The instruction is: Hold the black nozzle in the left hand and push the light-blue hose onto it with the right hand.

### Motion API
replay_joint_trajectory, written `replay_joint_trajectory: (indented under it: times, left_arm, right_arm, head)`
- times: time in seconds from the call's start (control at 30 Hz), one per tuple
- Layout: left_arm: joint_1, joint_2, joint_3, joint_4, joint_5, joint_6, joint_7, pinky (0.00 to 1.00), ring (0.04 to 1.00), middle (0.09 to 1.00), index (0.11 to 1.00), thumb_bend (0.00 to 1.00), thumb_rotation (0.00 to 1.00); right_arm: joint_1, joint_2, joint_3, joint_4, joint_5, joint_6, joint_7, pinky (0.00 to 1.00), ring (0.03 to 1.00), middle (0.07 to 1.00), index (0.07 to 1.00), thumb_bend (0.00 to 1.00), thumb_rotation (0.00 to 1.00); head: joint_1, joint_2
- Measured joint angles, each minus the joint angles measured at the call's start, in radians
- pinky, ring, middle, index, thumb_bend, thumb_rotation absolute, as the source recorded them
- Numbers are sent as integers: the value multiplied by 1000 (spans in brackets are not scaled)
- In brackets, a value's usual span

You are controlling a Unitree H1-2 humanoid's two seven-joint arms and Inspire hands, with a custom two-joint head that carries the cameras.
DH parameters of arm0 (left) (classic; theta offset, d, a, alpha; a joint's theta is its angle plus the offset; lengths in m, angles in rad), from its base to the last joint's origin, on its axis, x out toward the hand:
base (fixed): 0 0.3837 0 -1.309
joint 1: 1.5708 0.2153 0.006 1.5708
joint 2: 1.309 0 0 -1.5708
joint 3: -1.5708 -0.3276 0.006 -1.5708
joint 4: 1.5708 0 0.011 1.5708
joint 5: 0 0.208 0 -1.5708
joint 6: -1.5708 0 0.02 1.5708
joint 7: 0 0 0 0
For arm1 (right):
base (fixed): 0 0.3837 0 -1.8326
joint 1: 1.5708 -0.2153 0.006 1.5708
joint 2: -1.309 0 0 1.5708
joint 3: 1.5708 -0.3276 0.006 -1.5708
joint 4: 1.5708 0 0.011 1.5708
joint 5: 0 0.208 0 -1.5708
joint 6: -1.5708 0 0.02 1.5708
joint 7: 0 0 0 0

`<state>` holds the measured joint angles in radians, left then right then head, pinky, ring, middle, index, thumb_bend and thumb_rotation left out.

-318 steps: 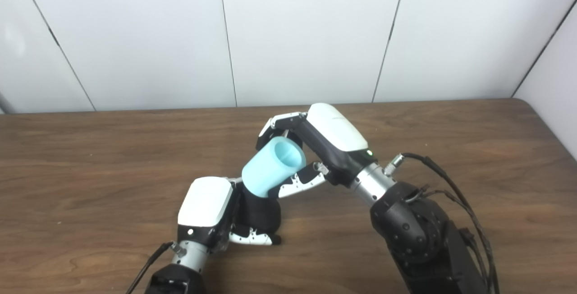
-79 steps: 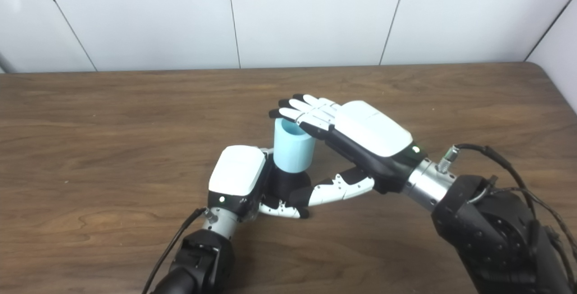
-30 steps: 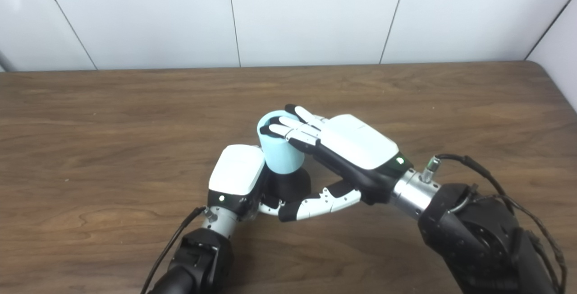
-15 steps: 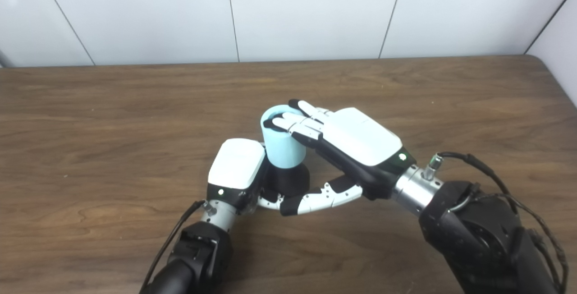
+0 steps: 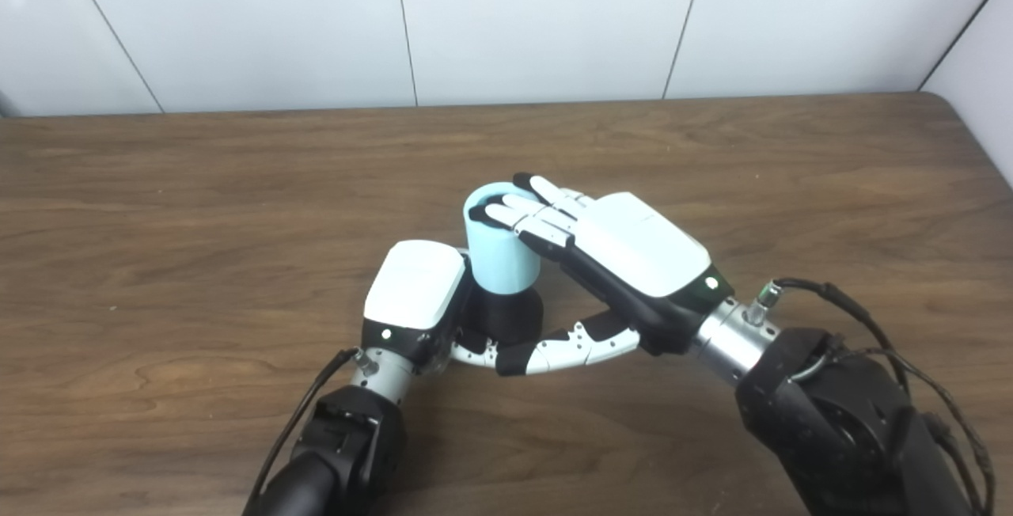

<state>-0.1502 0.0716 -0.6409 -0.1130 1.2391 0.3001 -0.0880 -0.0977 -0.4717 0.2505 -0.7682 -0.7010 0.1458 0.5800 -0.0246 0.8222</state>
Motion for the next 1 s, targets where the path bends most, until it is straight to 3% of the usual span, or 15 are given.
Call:
replay_joint_trajectory:
  times: [0.13, 0.43, 0.67, 1.0]
  left_arm:
    - [4, 0, 0, -4, 0, 0, -2, 516, 529, 489, 481, 525, 0]
    - [6, 3, 1, -7, 0, 0, -5, 465, 477, 431, 482, 527, 0]
    - [6, 1, 4, -7, 0, 0, -7, 513, 523, 461, 483, 527, 0]
    - [7, 0, 4, -7, 0, 0, -8, 495, 505, 451, 483, 527, 0]
  right_arm:
    - [23, 6, 20, 5, -16, -12, -41, 914, 970, 930, 888, 590, 1000]
    - [55, 8, 37, 36, -22, -36, -87, 929, 975, 936, 889, 587, 1000]
    - [56, 7, 43, 40, -19, -37, -92, 936, 982, 944, 897, 583, 1000]
    - [48, 3, 35, 37, 0, -31, -81, 951, 999, 961, 914, 580, 1000]
  head:
    - [-2, 2]
    - [2, 3]
    - [-2, 0]
    - [0, -5]
